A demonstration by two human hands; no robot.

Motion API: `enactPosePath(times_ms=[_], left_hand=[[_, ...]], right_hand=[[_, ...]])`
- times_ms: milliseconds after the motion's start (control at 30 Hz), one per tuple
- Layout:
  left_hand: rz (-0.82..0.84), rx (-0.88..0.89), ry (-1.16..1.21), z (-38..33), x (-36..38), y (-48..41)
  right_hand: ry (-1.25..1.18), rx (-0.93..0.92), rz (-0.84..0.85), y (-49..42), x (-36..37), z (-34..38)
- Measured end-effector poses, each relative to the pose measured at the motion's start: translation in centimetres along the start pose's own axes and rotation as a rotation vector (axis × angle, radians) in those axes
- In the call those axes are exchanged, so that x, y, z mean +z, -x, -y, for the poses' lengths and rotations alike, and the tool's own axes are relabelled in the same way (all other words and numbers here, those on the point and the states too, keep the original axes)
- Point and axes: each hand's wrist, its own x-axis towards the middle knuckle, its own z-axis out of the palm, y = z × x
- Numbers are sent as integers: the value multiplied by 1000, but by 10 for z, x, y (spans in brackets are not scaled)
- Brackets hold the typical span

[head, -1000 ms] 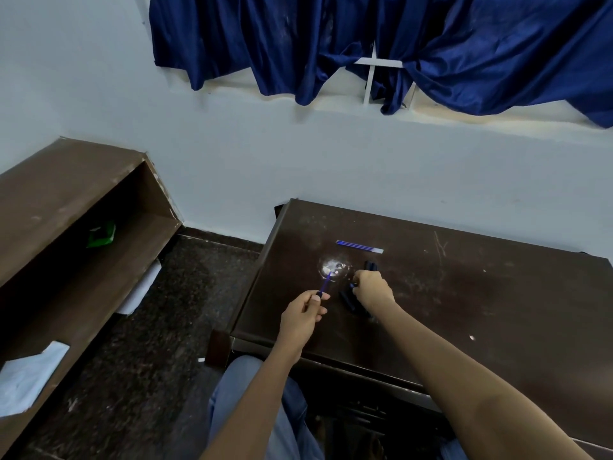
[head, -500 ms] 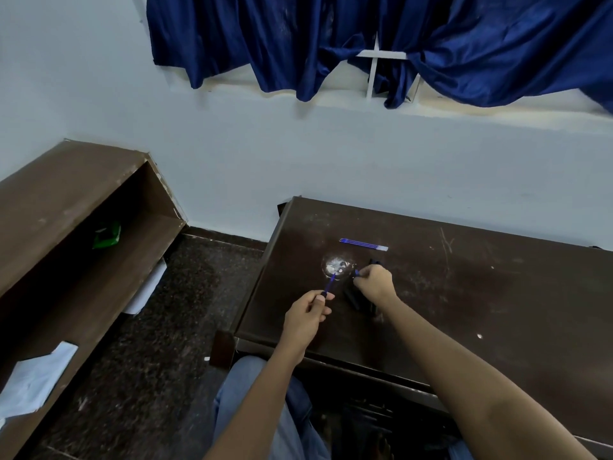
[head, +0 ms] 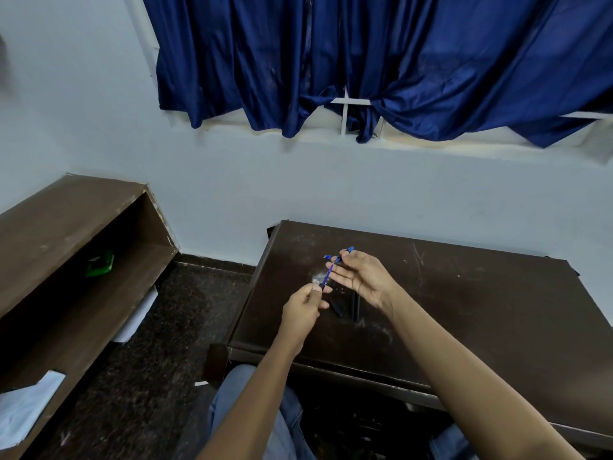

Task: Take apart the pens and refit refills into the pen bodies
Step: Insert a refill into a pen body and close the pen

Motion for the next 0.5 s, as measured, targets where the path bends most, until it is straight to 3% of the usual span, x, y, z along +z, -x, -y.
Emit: enactPosePath(times_ms=[500], left_hand=[[-9, 62, 23, -26, -1, 42]], right_hand=[[53, -121, 78, 56, 17, 25]])
